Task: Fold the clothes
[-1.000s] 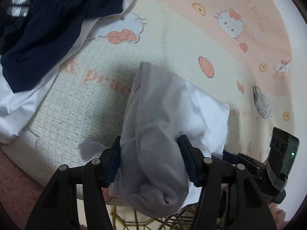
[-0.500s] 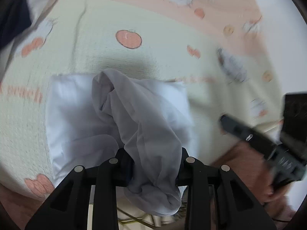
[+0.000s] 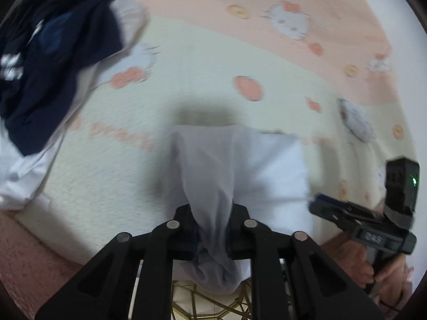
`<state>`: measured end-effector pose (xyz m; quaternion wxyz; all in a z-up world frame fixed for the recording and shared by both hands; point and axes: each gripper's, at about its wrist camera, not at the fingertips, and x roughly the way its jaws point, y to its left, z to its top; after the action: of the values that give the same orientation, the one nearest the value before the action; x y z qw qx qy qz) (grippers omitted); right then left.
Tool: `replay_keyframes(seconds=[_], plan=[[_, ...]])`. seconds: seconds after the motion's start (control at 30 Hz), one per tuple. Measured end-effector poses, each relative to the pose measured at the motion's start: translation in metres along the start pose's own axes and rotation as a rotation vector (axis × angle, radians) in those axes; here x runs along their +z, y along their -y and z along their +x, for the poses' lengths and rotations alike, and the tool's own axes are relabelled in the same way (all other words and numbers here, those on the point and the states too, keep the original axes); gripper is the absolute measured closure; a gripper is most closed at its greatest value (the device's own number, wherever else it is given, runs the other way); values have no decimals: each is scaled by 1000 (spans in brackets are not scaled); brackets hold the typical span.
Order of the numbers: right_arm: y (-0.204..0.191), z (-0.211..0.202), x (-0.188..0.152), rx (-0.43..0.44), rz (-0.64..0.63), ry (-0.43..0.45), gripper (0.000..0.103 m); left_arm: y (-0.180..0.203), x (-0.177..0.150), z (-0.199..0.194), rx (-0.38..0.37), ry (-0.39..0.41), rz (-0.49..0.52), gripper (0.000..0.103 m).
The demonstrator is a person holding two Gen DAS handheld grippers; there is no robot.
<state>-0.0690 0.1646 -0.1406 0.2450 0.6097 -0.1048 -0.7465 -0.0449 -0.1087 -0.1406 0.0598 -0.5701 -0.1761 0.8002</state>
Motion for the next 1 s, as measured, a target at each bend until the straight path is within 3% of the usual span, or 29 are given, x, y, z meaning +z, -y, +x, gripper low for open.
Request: replay_keyframes(seconds=[0.03,0.07,0.13,0.27,0.37,0.43,0.5,0.67,0.73,0.83,0.9,0.93,0.97,1.0], plan=[[2,3,-2,11,8,-20,47,-11,0,0,-29,4,-49,61],[3,7,-3,35,17,-40,47,-22,0,0,-72,4,-115,41],[7,14,-4,66,41,-58,47,-37,-1,4,-100,-14,-197,37],[8,28,0,113,46,-79,47,-31,-6,19,-104,-56,-154,36],[-1,41,4,132,2,-70,50,-27,-9,32,-149,-78,-160,51],[-2,42,7,142,-25,-63,60,-26,-9,33,-163,-71,-155,55],[0,39,8,177,-17,-55,79,-23,-9,31,-175,-59,-152,63],[-1,12,6,199,-22,-4,83,-18,-17,18,-225,-41,-181,72],[6,-4,3,204,-8,26,83,2,-21,22,-230,-45,-131,76],[23,-31,-3,172,25,81,83,46,-17,33,-226,-41,8,77],[36,-36,-10,33,17,79,79,63,-10,42,-197,-51,61,75],[41,-30,-12,-57,16,48,76,69,-9,46,-177,-58,81,73],[47,-23,-14,-102,43,10,67,69,-9,48,-149,-67,91,70],[54,-16,-16,-146,69,-28,64,68,-10,48,-133,-71,96,63]])
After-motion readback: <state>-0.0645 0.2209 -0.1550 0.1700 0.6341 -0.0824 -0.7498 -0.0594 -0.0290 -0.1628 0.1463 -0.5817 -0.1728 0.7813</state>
